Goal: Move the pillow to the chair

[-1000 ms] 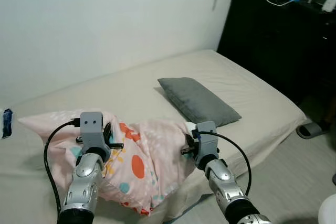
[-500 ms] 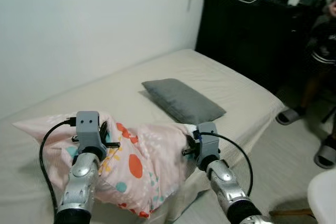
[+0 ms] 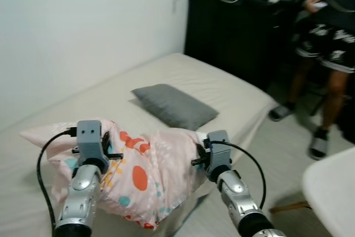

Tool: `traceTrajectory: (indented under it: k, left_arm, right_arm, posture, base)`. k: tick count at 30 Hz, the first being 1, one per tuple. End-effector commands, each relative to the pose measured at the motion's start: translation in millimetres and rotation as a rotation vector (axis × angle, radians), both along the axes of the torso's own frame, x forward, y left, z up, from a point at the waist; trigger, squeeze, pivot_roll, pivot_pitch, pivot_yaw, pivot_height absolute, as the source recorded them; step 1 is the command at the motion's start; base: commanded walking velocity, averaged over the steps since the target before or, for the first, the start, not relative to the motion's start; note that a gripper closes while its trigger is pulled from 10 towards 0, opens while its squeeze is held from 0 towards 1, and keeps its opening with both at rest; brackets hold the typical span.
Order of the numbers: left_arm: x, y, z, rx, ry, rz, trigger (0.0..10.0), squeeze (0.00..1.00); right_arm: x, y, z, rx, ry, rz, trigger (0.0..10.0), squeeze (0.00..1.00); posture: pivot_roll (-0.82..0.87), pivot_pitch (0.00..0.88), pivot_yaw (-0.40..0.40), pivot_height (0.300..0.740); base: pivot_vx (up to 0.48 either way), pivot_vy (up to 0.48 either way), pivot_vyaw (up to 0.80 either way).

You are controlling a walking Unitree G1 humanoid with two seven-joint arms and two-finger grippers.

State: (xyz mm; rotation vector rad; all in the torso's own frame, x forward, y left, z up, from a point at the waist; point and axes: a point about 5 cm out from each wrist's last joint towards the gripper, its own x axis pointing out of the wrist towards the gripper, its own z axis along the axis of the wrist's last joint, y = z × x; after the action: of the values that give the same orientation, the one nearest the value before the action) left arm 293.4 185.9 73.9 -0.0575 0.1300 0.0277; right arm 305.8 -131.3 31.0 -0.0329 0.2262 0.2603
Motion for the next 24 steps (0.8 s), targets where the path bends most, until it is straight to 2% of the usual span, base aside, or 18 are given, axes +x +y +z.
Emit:
traceTrajectory:
  k: [1,24]
  left_arm:
    - [1.1,-5.6,1.5,-0.006,-0.011,-0.024,10.0,0.00]
    - [2.7,-7.0,1.8,-0.001,-0.010,-0.034,10.0,0.00]
  right_arm:
    - [3.7,3.5,6.3,0.015,-0.031,0.004,10.0,0.00]
    - [3.7,2.8,5.7,0.016,-0.028,-0.006,10.0,0.00]
  posture:
    - [0.07,0.000,-0.022,0.740]
    - [0.07,0.000,-0.019,0.740]
  base:
    - [0.000,0.000,-0.80]
    - [0.000,0.000,-0.80]
